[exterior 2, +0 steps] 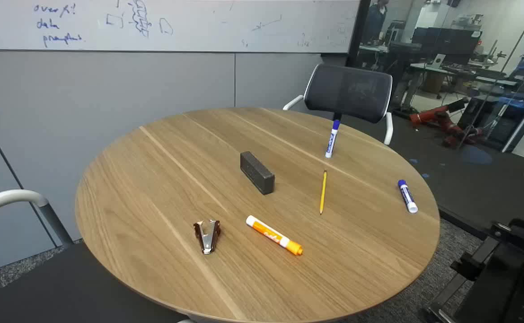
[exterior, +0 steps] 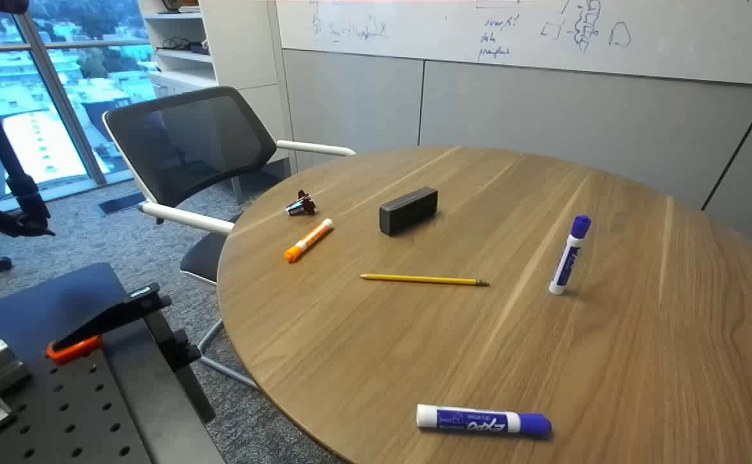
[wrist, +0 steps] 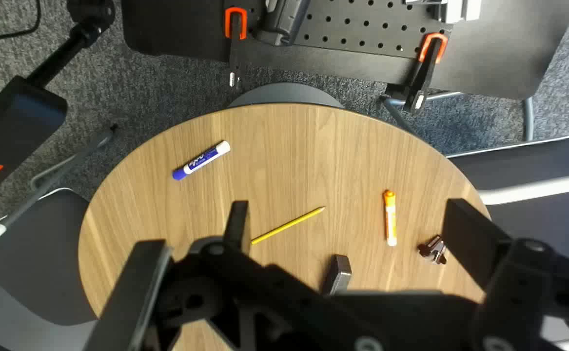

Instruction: Move the yellow pencil forwards.

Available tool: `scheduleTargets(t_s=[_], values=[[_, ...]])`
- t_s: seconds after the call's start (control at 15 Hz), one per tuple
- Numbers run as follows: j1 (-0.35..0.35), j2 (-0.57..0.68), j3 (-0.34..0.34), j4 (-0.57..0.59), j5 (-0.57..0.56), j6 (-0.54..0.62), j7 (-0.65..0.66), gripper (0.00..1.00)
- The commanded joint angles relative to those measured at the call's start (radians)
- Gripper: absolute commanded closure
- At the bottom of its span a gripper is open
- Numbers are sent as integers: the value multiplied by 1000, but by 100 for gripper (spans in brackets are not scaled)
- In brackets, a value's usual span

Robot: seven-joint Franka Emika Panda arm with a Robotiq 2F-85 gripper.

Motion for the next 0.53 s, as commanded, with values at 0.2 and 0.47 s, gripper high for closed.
scheduleTargets(t_s=[0.2, 0.47], values=[[12, 0, -9, 3, -9, -3, 9, 0], [12, 16, -4, 6, -8, 7, 17, 0]])
